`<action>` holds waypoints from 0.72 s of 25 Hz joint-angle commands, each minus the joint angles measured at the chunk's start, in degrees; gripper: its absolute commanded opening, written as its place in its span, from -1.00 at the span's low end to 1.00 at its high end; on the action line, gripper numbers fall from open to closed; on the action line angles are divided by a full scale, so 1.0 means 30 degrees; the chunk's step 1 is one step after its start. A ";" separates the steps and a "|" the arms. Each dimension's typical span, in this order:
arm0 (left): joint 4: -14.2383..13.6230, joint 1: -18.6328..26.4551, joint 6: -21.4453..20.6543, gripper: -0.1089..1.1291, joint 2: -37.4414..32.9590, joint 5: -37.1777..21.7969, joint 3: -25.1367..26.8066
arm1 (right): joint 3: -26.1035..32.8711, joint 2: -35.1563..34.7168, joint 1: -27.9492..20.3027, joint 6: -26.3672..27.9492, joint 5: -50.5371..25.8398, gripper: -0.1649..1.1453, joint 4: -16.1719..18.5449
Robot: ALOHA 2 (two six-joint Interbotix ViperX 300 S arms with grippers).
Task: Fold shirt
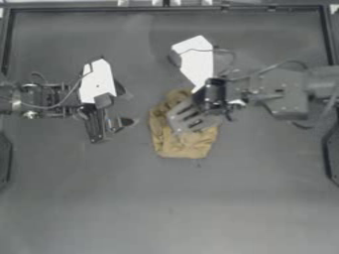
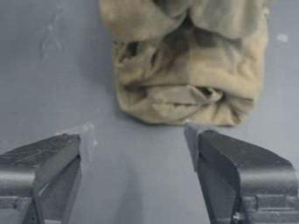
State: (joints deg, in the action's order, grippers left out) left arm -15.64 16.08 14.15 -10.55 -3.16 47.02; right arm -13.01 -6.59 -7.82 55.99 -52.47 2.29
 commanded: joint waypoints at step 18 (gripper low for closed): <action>0.0205 0.0293 0.0029 0.70 -0.1084 0.0000 0.0586 | 0.1553 -0.0498 -0.0059 -0.3604 0.1787 0.90 -0.1230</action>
State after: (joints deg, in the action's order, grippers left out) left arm -15.29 16.79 14.15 -10.63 -3.34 49.22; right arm -9.14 -11.51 -8.00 45.26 -47.46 -1.49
